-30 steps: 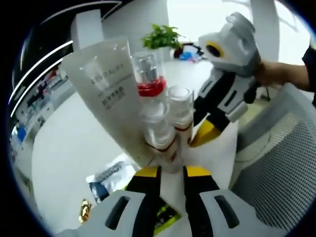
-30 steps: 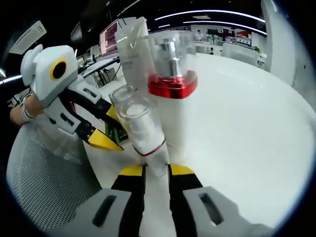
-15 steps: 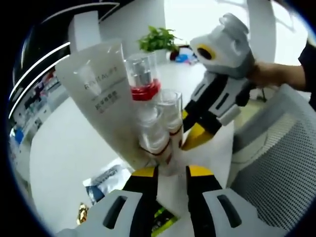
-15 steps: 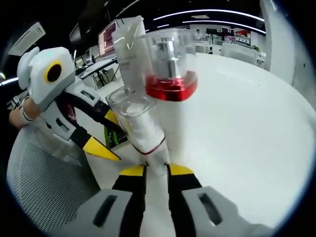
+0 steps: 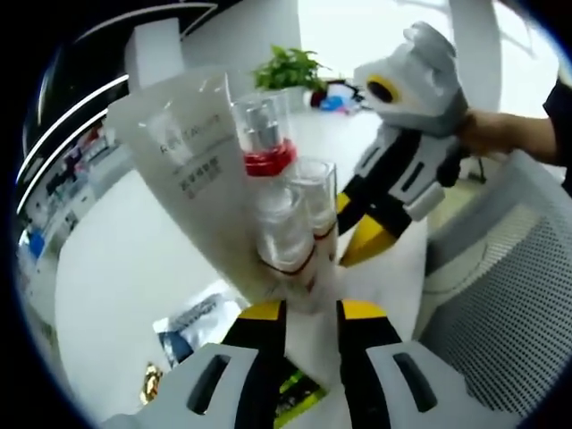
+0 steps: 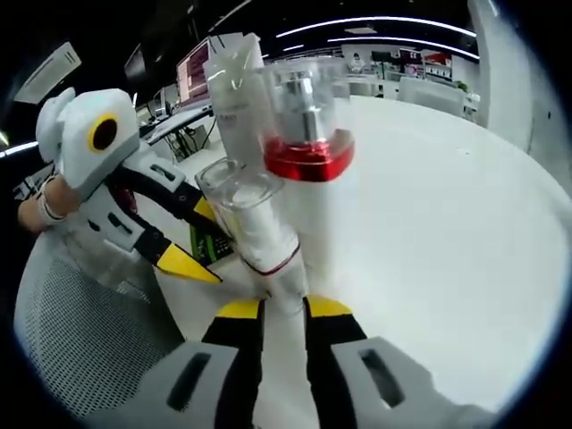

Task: Arrange the skincare products in the storage area until every visible bottle or jar stands upright without overlapping.

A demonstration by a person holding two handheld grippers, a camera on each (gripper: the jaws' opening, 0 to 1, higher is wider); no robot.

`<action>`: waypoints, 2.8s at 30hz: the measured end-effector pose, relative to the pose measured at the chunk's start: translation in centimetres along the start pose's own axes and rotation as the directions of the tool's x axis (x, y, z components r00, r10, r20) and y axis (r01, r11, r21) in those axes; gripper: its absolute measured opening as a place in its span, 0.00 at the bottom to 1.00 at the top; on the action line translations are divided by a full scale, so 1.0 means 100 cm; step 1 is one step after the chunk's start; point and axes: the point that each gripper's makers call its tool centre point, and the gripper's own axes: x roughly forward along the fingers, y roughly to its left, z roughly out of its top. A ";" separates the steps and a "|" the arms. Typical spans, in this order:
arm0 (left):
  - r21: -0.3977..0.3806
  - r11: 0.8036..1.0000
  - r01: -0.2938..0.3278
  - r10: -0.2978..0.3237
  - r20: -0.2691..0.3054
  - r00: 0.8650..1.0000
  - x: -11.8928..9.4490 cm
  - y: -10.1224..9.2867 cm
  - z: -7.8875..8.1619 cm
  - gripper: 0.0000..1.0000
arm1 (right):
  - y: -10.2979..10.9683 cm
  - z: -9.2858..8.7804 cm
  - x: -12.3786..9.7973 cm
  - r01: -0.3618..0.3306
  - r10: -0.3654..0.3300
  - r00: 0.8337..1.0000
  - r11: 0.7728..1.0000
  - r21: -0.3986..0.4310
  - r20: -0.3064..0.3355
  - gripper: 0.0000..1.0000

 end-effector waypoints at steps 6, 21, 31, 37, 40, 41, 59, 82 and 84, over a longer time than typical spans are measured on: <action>-0.028 0.999 -0.039 0.039 0.012 0.999 -0.003 0.009 0.001 0.19 | 0.001 0.002 -0.006 0.004 -0.005 1.000 1.000 0.012 0.017 0.19; -0.041 0.995 -0.095 0.096 0.031 0.995 -0.009 0.020 0.003 0.19 | 0.005 0.012 -0.030 0.034 -0.038 0.995 0.998 0.046 0.087 0.24; -0.093 0.992 -0.087 0.093 0.052 0.994 -0.029 0.029 0.006 0.24 | 0.008 0.026 -0.045 0.054 -0.062 0.988 0.997 0.059 0.138 0.29; -0.102 0.987 -0.125 0.132 0.065 0.989 -0.050 0.041 0.005 0.33 | 0.020 0.029 -0.048 0.041 -0.043 0.989 0.999 0.021 0.141 0.35; -0.120 0.983 -0.136 0.145 0.066 0.987 -0.057 0.045 0.004 0.37 | 0.023 0.029 -0.048 0.053 -0.052 0.990 0.999 -0.004 0.130 0.40; -0.123 0.982 -0.143 0.152 0.067 0.986 -0.060 0.047 0.003 0.38 | 0.023 0.030 -0.048 0.059 -0.058 0.990 0.998 -0.010 0.128 0.41; -0.130 0.972 -0.194 0.199 0.028 0.980 -0.093 0.057 -0.015 0.64 | 0.016 0.040 -0.057 0.136 -0.130 0.982 0.990 -0.035 0.135 0.69; -0.234 0.940 -0.247 0.249 -0.022 0.968 -0.120 0.071 -0.042 0.87 | 0.027 0.049 -0.058 0.138 -0.132 0.980 0.990 -0.032 0.152 0.88; -0.237 0.942 -0.239 0.238 -0.033 0.971 -0.121 0.069 -0.045 0.88 | 0.026 0.048 -0.057 0.145 -0.138 0.980 0.989 -0.036 0.145 0.91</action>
